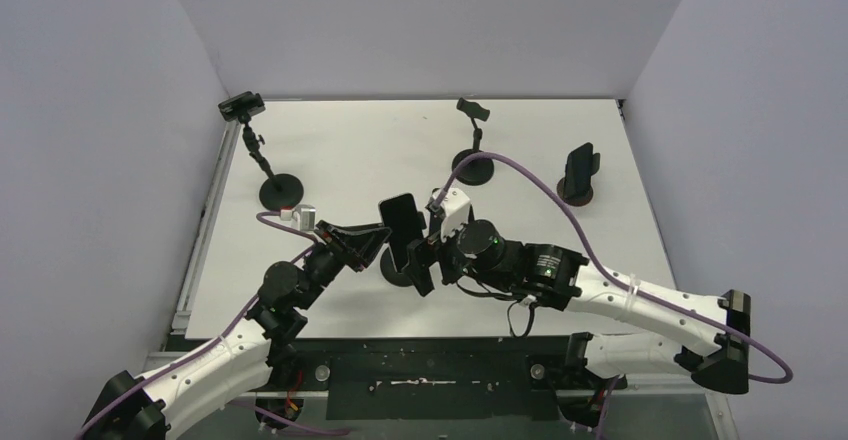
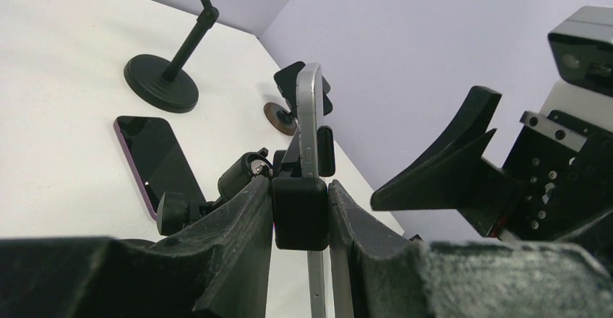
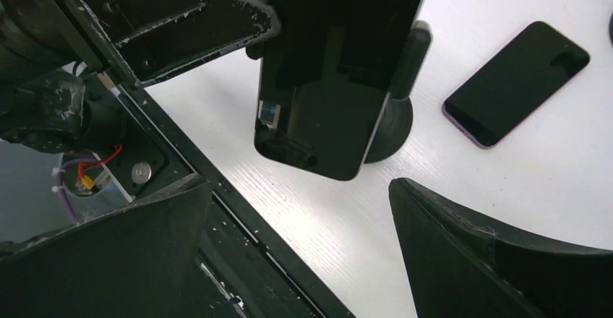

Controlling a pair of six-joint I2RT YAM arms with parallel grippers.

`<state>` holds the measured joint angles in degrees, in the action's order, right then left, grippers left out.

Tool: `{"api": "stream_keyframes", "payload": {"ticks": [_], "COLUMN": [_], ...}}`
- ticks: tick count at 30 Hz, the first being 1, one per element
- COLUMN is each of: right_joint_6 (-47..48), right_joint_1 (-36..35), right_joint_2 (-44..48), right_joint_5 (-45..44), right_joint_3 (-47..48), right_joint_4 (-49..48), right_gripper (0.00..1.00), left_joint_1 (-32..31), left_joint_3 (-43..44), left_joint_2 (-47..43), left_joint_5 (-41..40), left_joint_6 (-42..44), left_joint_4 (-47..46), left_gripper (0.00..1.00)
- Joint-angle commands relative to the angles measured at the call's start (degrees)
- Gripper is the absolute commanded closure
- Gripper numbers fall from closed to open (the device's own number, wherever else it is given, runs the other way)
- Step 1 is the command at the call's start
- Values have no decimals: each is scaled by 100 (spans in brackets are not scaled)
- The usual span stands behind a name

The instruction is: Remove the phone from the phone stand

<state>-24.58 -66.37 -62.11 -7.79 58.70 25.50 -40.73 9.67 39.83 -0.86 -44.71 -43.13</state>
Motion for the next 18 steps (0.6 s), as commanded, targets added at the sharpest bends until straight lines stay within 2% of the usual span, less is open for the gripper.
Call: {"api": "stream_keyframes", "payload": {"ticks": [1, 9, 18], "right_joint_6": [-229, -559, -441], "right_joint_1": [-135, -174, -180], "right_joint_2": [-333, -717, -1092], "right_joint_5": [-405, -1129, -881], "right_joint_3": [159, 193, 323], "right_joint_4": [-411, -710, -1084], "right_gripper": [0, 0, 0], "left_joint_1": [3, -13, -21], "left_joint_3": [189, 142, 167], "left_joint_2": [-23, -70, -143], "left_joint_5": [-257, -265, -270], "left_joint_6": [17, 4, 32], "left_joint_4": [-447, -447, -365], "left_gripper": [100, 100, 100]}}
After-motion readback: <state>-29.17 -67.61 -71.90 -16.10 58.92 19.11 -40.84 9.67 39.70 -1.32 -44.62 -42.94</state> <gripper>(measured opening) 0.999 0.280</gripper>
